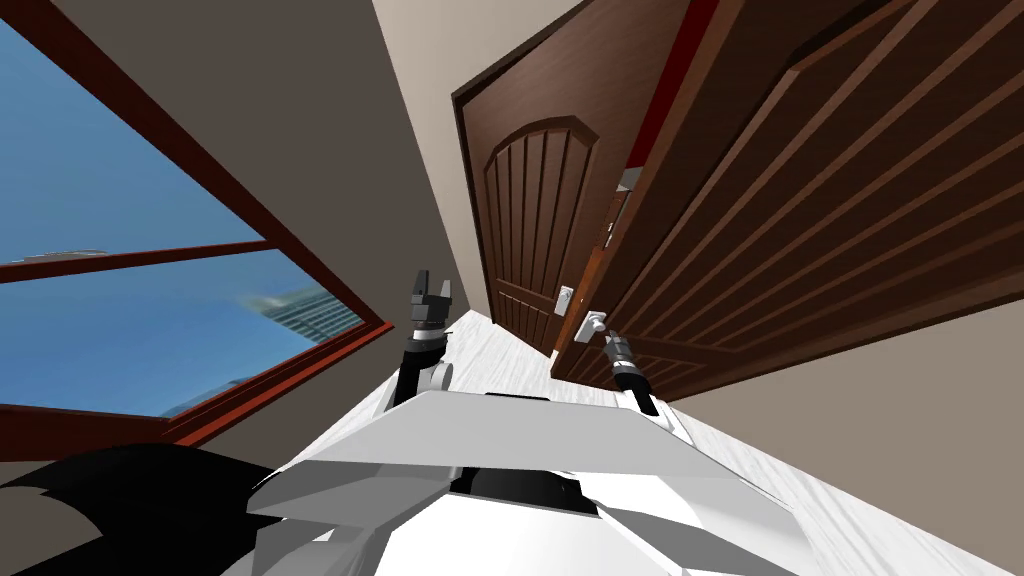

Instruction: Pull the door open

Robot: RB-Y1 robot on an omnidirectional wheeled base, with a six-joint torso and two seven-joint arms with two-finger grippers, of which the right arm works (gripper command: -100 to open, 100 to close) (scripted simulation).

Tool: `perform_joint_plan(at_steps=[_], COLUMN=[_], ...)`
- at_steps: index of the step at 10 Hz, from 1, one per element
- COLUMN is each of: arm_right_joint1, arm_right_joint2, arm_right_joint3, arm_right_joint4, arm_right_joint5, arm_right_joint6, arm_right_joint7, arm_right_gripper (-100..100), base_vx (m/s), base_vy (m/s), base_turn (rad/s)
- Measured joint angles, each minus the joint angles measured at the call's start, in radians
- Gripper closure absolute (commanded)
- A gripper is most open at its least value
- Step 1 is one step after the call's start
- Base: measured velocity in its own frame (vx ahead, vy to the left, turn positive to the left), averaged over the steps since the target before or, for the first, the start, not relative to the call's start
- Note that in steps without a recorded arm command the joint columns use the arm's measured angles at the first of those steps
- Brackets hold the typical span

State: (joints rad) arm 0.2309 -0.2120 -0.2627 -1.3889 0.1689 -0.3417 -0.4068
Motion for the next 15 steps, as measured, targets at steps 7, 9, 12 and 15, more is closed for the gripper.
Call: perform_joint_plan(at_steps=[7, 9, 12, 15], arm_right_joint1=[-0.012, -0.023, -0.026, -0.022], arm_right_joint2=[-0.004, -0.002, -0.004, -0.002], arm_right_joint3=[0.026, 0.021, 0.019, 0.021], arm_right_joint4=[-0.001, 0.008, 0.006, 0.009], arm_right_joint5=[0.002, 0.0, 0.0, 0.001], arm_right_joint6=[-0.013, -0.013, -0.015, -0.012], arm_right_joint7=[-0.012, -0.006, -0.006, -0.005], arm_right_gripper=[-100, -100, 100, 100], base_vx=[0.024, 0.146, -0.02, -0.011], base_vy=[-0.007, -0.028, 0.003, 0.002], base_turn=[0.03, 0.016, 0.003, -0.003])
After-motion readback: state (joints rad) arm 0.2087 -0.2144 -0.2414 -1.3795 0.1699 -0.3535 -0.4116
